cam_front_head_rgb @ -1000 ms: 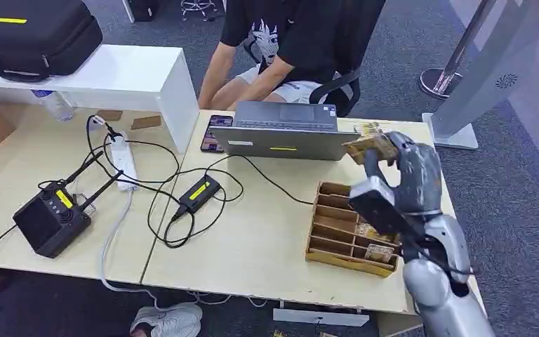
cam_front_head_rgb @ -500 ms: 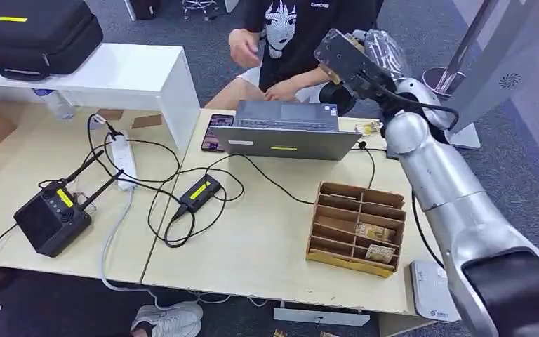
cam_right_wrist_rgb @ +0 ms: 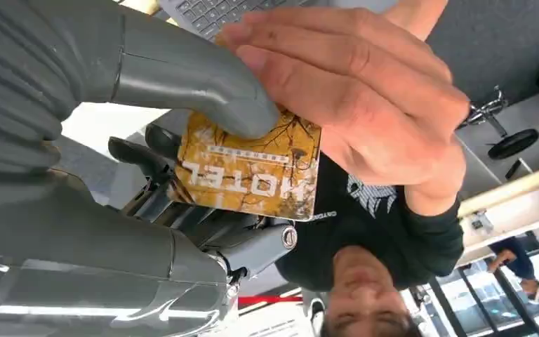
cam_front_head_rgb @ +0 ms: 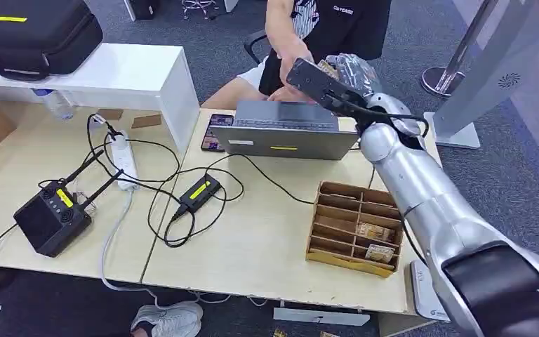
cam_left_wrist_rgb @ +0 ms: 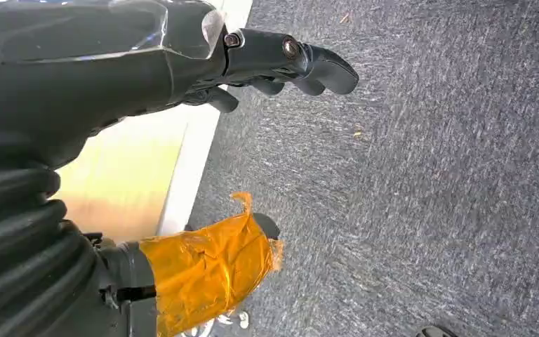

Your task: Pass the card to the sensor for recognition and then transmit it.

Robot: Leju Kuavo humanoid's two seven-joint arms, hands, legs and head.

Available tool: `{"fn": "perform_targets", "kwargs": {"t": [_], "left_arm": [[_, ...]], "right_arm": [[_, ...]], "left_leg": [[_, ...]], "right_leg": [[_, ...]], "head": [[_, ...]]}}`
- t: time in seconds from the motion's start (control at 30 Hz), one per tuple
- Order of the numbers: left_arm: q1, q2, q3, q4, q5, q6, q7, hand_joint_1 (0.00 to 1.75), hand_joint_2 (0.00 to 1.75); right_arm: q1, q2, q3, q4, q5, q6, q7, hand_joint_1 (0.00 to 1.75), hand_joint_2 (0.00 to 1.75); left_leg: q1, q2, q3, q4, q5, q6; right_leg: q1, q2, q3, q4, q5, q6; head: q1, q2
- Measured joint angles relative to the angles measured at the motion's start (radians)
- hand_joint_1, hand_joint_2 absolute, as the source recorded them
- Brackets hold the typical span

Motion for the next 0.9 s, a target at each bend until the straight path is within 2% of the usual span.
{"fn": "perform_targets", "kwargs": {"t": [0.03, 0.07, 0.1, 0.27, 0.4, 0.6, 0.67, 0.77, 0.9], "left_arm": [[0.000, 0.000, 0.000, 0.000, 0.002, 0.000, 0.000, 0.00, 1.75], [0.000, 0.000, 0.000, 0.000, 0.002, 0.000, 0.000, 0.00, 1.75], [0.001, 0.000, 0.000, 0.000, 0.005, 0.000, 0.000, 0.00, 1.75], [0.001, 0.000, 0.000, 0.000, 0.016, 0.002, 0.000, 0.00, 1.75], [0.001, 0.000, 0.000, 0.000, 0.034, 0.005, 0.000, 0.00, 1.75], [0.005, -0.001, 0.006, 0.000, 0.057, 0.010, 0.000, 0.00, 1.75], [0.005, -0.001, 0.011, 0.000, 0.069, 0.015, 0.000, 0.00, 1.75], [0.007, -0.001, 0.017, 0.000, 0.084, 0.023, -0.002, 0.00, 1.75], [0.008, -0.004, 0.031, 0.000, 0.097, 0.026, -0.002, 0.00, 1.75]], "right_arm": [[-0.001, 0.002, 0.003, 0.002, 0.000, 0.004, 0.000, 0.47, 1.75], [-0.001, 0.004, 0.007, 0.005, 0.001, 0.010, -0.001, 0.05, 1.75], [-0.001, 0.006, 0.009, 0.007, -0.002, 0.020, -0.005, 0.00, 1.75], [0.007, 0.010, 0.020, 0.001, -0.066, 0.054, -0.061, 0.00, 1.75], [0.048, -0.001, 0.020, -0.085, -0.173, 0.105, -0.109, 0.00, 1.75], [0.136, -0.065, 0.021, -0.265, -0.324, 0.143, -0.143, 0.00, 1.75], [0.173, -0.099, 0.021, -0.330, -0.380, 0.154, -0.177, 0.00, 1.75], [0.260, -0.166, 0.018, -0.448, -0.457, 0.161, -0.232, 0.00, 1.75], [0.404, -0.254, -0.003, -0.589, -0.457, 0.118, -0.289, 0.00, 1.75]], "left_leg": [[0.000, 0.000, 0.000, 0.000, 0.000, 0.000], [0.000, 0.000, 0.000, 0.000, 0.000, 0.000], [0.000, 0.000, 0.000, 0.000, 0.000, 0.000], [0.000, 0.000, -0.001, 0.000, 0.000, 0.000], [0.000, 0.000, 0.000, 0.000, 0.000, 0.000], [0.000, 0.000, -0.001, 0.000, 0.000, 0.000], [0.000, 0.000, -0.001, 0.000, 0.000, 0.000], [0.000, -0.002, -0.001, 0.000, 0.000, 0.001], [0.000, -0.002, -0.001, 0.000, -0.001, 0.001]], "right_leg": [[0.000, 0.000, 0.000, 0.000, 0.000, 0.000], [0.000, 0.000, 0.000, 0.000, 0.000, 0.000], [0.000, 0.000, 0.000, 0.000, 0.000, 0.000], [0.000, 0.000, -0.001, 0.000, 0.000, 0.000], [0.000, 0.000, -0.002, 0.000, 0.000, 0.000], [0.000, 0.000, -0.002, -0.001, 0.000, 0.000], [0.000, 0.000, -0.001, -0.002, 0.000, 0.000], [0.000, -0.002, -0.001, -0.002, 0.000, 0.000], [0.000, -0.002, 0.000, -0.003, 0.000, 0.001]], "head": [[0.000, 0.000], [0.000, 0.000], [0.000, 0.000], [0.000, 0.000], [0.000, 0.000], [0.000, 0.000], [0.000, 0.000], [0.000, 0.000], [0.000, 0.000]]}}
